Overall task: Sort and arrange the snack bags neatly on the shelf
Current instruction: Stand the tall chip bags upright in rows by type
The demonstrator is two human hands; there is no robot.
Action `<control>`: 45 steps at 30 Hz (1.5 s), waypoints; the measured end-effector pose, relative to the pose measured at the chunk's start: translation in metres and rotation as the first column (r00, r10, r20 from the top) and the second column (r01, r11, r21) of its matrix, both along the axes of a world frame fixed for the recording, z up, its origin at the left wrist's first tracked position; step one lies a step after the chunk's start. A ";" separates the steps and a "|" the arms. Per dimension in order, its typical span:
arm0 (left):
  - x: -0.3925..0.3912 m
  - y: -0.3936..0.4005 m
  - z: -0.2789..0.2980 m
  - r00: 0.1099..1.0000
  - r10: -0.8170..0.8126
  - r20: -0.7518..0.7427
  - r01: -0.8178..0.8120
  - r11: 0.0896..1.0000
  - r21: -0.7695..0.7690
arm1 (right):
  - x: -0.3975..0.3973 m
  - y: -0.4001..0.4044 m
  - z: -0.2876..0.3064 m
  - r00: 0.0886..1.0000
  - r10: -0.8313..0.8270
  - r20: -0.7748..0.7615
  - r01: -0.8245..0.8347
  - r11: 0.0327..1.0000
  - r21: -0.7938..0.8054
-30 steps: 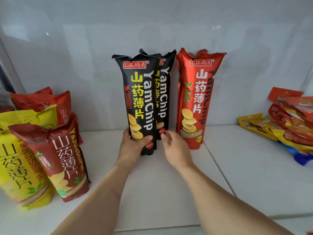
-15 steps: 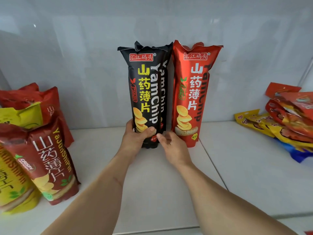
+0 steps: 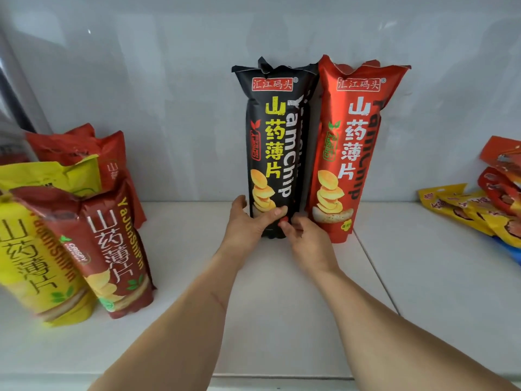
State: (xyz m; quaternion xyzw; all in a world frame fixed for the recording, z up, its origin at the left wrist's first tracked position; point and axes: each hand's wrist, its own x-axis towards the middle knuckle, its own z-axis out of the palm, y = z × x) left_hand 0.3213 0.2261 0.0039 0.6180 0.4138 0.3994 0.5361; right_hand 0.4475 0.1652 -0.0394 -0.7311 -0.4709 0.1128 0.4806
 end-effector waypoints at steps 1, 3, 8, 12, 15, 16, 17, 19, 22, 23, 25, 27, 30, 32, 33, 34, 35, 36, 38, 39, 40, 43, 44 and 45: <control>-0.008 -0.002 -0.002 0.997 0.031 -0.064 -0.030 0.999 0.019 | -0.003 0.000 -0.001 0.999 -0.009 0.043 0.009 1.000 0.006; -0.027 -0.007 -0.008 0.973 0.128 -0.191 -0.106 0.987 0.121 | -0.010 -0.002 -0.002 0.986 -0.049 0.157 0.045 0.999 0.025; -0.082 -0.033 -0.006 0.887 0.270 -0.374 -0.094 0.900 0.426 | -0.050 -0.007 0.006 0.929 -0.026 0.370 0.022 1.000 0.015; -0.132 -0.057 0.001 0.855 0.310 -0.416 -0.036 0.836 0.547 | -0.103 -0.010 0.020 0.934 0.061 0.351 -0.065 0.998 0.000; -0.169 -0.070 0.003 0.869 0.306 -0.389 -0.021 0.808 0.589 | -0.143 -0.015 0.033 0.956 0.093 0.276 -0.108 0.994 0.036; -0.181 -0.074 0.003 0.873 0.303 -0.382 -0.017 0.802 0.597 | -0.155 -0.017 0.037 0.962 0.106 0.251 -0.119 0.992 0.037; -0.192 -0.078 0.002 0.874 0.303 -0.379 -0.015 0.799 0.602 | -0.165 -0.019 0.041 0.967 0.119 0.226 -0.129 0.991 0.031; -0.211 -0.083 0.001 0.873 0.313 -0.375 -0.025 0.795 0.606 | -0.182 -0.021 0.048 0.975 0.141 0.171 -0.147 0.989 0.024; -0.237 -0.085 0.000 0.894 0.339 -0.293 -0.090 0.776 0.624 | -0.202 -0.023 0.056 0.985 0.173 0.019 -0.173 0.983 0.056; -0.245 -0.084 0.000 0.899 0.358 -0.251 -0.130 0.766 0.629 | -0.208 -0.023 0.058 0.982 0.185 -0.031 -0.182 0.980 0.075; -0.260 -0.081 0.001 0.897 0.409 -0.170 -0.223 0.749 0.625 | -0.216 -0.023 0.061 0.972 0.220 -0.083 -0.212 0.973 0.092; -0.275 -0.077 0.000 0.878 0.475 -0.050 -0.346 0.705 0.619 | -0.221 -0.023 0.063 0.954 0.283 -0.094 -0.277 0.958 0.069; -0.291 -0.068 -0.002 0.816 0.571 0.093 -0.519 0.650 0.555 | -0.225 -0.019 0.062 0.918 0.362 -0.164 -0.361 0.932 0.038; -0.297 -0.060 -0.004 0.790 0.601 0.117 -0.568 0.647 0.509 | -0.229 -0.015 0.062 0.899 0.395 -0.191 -0.396 0.918 0.036; -0.299 -0.056 -0.004 0.790 0.603 0.111 -0.572 0.661 0.486 | -0.231 -0.012 0.061 0.890 0.413 -0.192 -0.415 0.909 0.034; -0.300 -0.052 -0.005 0.798 0.595 0.100 -0.566 0.681 0.465 | -0.232 -0.009 0.060 0.881 0.432 -0.192 -0.434 0.900 0.031; -0.301 -0.049 -0.006 0.808 0.582 0.088 -0.555 0.702 0.447 | -0.235 -0.007 0.060 0.872 0.450 -0.194 -0.454 0.891 0.027; -0.301 -0.046 -0.008 0.816 0.572 0.079 -0.545 0.719 0.431 | -0.237 -0.006 0.059 0.860 0.466 -0.208 -0.471 0.882 0.026; -0.299 -0.042 -0.012 0.820 0.568 0.074 -0.544 0.730 0.414 | -0.239 -0.002 0.058 0.842 0.480 -0.245 -0.486 0.873 0.039; -0.299 -0.042 -0.014 0.819 0.568 0.077 -0.546 0.732 0.407 | -0.238 0.001 0.056 0.843 0.478 -0.246 -0.481 0.875 0.051; -0.298 -0.041 -0.015 0.819 0.569 0.081 -0.549 0.733 0.402 | -0.236 0.004 0.054 0.848 0.472 -0.242 -0.471 0.880 0.065; -0.295 -0.038 -0.014 0.815 0.567 0.121 -0.566 0.735 0.373 | -0.228 0.010 0.051 0.855 0.459 -0.242 -0.450 0.888 0.096; -0.294 -0.037 -0.013 0.808 0.574 0.136 -0.579 0.729 0.364 | -0.226 0.012 0.051 0.857 0.455 -0.240 -0.445 0.890 0.098; -0.294 -0.035 -0.012 0.796 0.587 0.147 -0.596 0.717 0.362 | -0.225 0.013 0.050 0.859 0.454 -0.238 -0.442 0.891 0.102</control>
